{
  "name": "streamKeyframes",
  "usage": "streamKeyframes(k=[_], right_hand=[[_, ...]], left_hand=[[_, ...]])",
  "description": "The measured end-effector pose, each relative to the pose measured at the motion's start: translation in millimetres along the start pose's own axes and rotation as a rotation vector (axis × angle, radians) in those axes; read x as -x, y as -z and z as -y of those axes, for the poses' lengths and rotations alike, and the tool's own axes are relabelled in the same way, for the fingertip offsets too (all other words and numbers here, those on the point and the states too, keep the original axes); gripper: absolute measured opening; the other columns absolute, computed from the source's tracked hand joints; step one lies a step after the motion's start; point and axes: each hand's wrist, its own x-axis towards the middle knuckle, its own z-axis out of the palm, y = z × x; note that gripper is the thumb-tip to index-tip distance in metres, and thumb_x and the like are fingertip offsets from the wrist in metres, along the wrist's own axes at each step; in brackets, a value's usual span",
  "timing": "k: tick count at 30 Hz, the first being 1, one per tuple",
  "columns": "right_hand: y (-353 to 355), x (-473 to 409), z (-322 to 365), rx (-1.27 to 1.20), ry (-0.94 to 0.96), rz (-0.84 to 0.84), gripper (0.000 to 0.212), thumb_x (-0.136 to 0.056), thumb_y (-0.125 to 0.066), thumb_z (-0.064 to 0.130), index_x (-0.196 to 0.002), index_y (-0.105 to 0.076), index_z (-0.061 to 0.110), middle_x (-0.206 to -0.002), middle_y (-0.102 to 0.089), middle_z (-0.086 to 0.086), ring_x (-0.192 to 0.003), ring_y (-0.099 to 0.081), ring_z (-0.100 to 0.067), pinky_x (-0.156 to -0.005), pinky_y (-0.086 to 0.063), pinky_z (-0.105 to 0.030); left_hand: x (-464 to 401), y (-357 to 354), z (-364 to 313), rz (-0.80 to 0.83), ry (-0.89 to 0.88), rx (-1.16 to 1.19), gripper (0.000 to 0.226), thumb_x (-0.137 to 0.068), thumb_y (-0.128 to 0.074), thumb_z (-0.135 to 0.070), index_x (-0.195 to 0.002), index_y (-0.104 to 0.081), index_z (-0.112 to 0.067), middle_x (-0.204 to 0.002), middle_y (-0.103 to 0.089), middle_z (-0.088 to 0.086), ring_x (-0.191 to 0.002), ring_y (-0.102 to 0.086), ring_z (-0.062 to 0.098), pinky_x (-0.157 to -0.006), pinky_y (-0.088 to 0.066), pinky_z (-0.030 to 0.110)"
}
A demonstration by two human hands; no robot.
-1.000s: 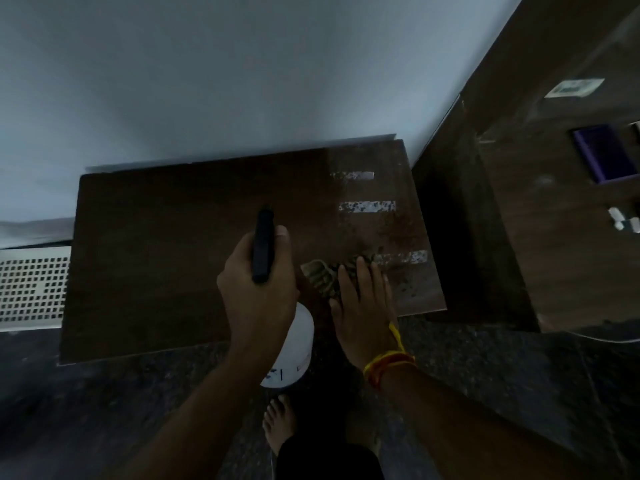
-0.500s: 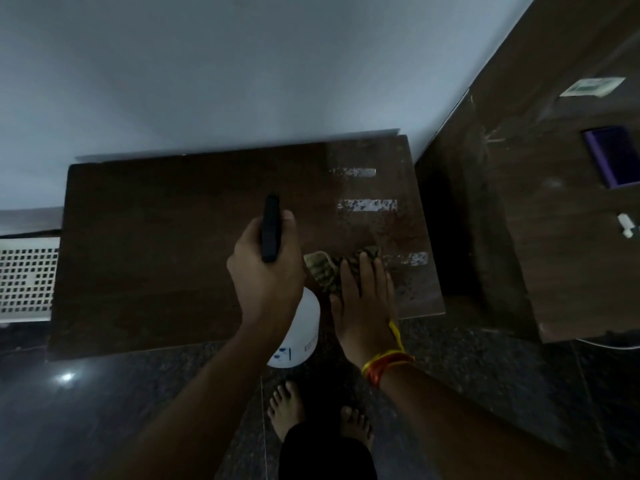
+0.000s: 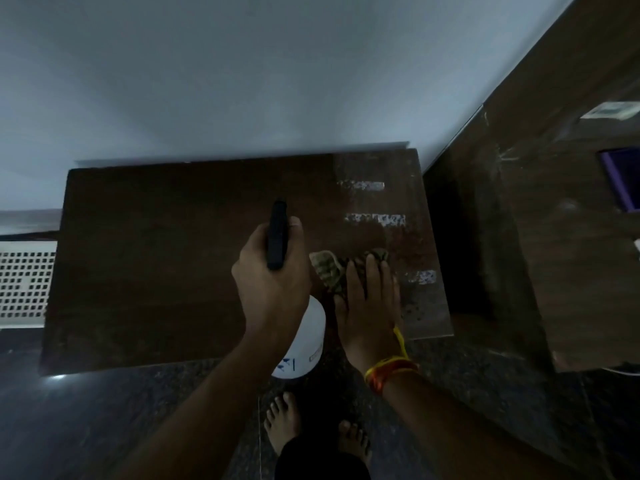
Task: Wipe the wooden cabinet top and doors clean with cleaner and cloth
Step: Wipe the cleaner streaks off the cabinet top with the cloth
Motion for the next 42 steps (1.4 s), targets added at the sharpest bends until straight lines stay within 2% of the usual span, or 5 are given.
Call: streamKeyframes(k=[8,19,25,33,42], right_hand=[[3.1,-97.8,12.1,-0.05,-0.024,-0.036,0.054,-0.094,-0.044,0.037,-0.142,-0.039,0.011,-0.151,-0.029,-0.021,-0.14,-0.023,-0.041,-0.115,-0.018,-0.052],[1.8,-80.0,6.8,-0.023,-0.008,-0.042,0.053,-0.093,-0.047,0.037,-0.139,-0.043,0.011,-0.149,-0.033,-0.021,-0.138,-0.028,-0.041,-0.112,-0.023,-0.053],[2.0,-158.0,7.2,-0.034,-0.007,-0.075,0.054,-0.093,-0.045,0.037,-0.14,-0.042,0.011,-0.149,-0.032,-0.022,-0.139,-0.026,-0.042,-0.116,-0.018,-0.052],[-1.4,-113.8,6.3,-0.002,-0.011,-0.07,0.054,-0.092,-0.046,0.037,-0.138,-0.043,0.011,-0.147,-0.035,-0.021,-0.137,-0.03,-0.04,-0.112,-0.024,-0.052],[1.4,-188.7,6.0,-0.033,-0.001,-0.087,0.053,-0.095,-0.044,0.038,-0.14,-0.042,0.012,-0.151,-0.03,-0.021,-0.14,-0.025,-0.041,-0.115,-0.016,-0.05]], left_hand=[[-16.3,-9.9,-5.1,0.015,-0.002,0.01,0.03,-0.096,-0.058,-0.041,-0.069,-0.056,-0.028,-0.056,-0.053,-0.003,-0.052,-0.057,0.025,-0.052,-0.056,0.054],[-30.8,-11.0,-15.5,0.027,-0.011,0.008,0.026,-0.097,-0.056,-0.04,-0.075,-0.058,-0.026,-0.067,-0.063,0.013,-0.06,-0.063,0.039,-0.051,-0.054,0.049],[-40.2,-12.3,-11.2,0.016,-0.017,0.034,0.026,-0.096,-0.057,-0.042,-0.073,-0.057,-0.031,-0.068,-0.062,0.006,-0.056,-0.063,0.032,-0.048,-0.055,0.051],[-49.4,-12.2,-18.5,0.038,-0.012,0.046,0.028,-0.097,-0.056,-0.041,-0.074,-0.058,-0.024,-0.066,-0.059,0.012,-0.06,-0.062,0.041,-0.055,-0.055,0.056],[-56.0,-11.5,-15.2,0.065,-0.035,0.05,0.025,-0.095,-0.056,-0.043,-0.073,-0.058,-0.031,-0.072,-0.061,0.01,-0.06,-0.062,0.041,-0.052,-0.054,0.056]])
